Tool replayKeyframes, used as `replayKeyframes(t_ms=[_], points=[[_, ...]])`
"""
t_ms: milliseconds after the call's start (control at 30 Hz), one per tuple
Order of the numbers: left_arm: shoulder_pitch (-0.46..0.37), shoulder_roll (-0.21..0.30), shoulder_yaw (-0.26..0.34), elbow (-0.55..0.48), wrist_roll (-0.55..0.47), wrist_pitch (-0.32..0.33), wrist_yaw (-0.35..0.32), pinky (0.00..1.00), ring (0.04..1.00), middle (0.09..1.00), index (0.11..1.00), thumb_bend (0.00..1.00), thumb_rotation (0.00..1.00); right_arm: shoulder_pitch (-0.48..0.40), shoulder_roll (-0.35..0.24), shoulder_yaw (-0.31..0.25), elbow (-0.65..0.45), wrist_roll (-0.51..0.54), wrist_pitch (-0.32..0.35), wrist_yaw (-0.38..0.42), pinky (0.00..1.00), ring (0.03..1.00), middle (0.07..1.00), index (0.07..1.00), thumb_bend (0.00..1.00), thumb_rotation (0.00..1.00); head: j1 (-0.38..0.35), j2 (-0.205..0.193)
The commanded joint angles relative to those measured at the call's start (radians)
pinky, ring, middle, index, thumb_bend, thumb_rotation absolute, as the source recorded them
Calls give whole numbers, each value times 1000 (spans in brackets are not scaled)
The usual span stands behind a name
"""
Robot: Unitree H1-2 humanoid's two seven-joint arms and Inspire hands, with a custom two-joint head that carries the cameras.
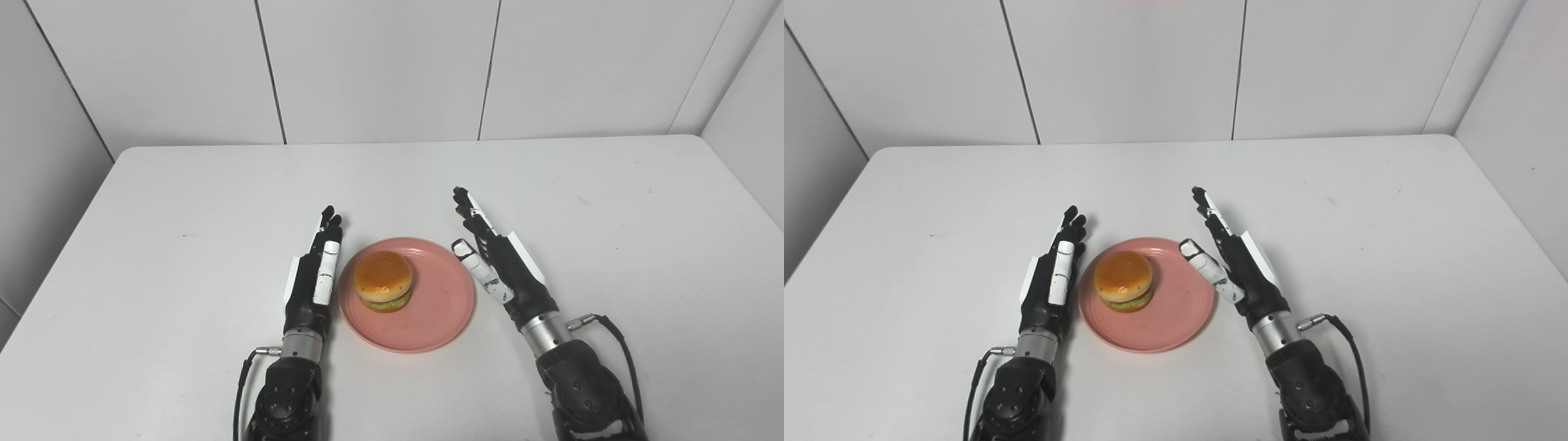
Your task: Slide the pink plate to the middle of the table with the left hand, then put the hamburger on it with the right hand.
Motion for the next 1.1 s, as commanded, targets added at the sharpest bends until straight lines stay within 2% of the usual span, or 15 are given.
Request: replayKeyframes(t_ms=[0, 133, 367, 467, 667, 1067], points=[[-43, 11, 5, -10, -22, -57, -20, 1000, 1000, 1000, 1000, 778, 1000, -19, 18, -11, -2, 29, -22, -25, 1000, 1000, 1000, 1000, 710, 1000, 0, 1], [-42, 16, 18, -16, -70, -41, -45, 1000, 1000, 1000, 1000, 838, 1000, -9, 49, -28, 35, 29, -72, -84, 1000, 1000, 1000, 1000, 700, 1000, -4, 2], [-44, 20, 24, -18, -90, -46, -60, 1000, 1000, 1000, 1000, 834, 1000, 0, 74, -50, 77, 69, -113, -123, 1000, 1000, 1000, 1000, 660, 1000, -11, 2], [-41, 19, 24, -25, -92, -43, -67, 1000, 1000, 1000, 1000, 825, 1000, 7, 92, -59, 87, 80, -108, -147, 1000, 1000, 1000, 1000, 663, 1000, -15, 5], [-39, 20, 25, -25, -87, -44, -70, 1000, 1000, 1000, 1000, 826, 1000, 22, 118, -64, 68, 91, -54, -173, 1000, 1000, 1000, 1000, 653, 1000, -16, 5], [-32, 25, 20, -34, -85, -42, -84, 1000, 1000, 1000, 1000, 828, 1000, 34, 110, -52, 53, 114, -5, -162, 1000, 1000, 1000, 1000, 651, 1000, -15, 2]])
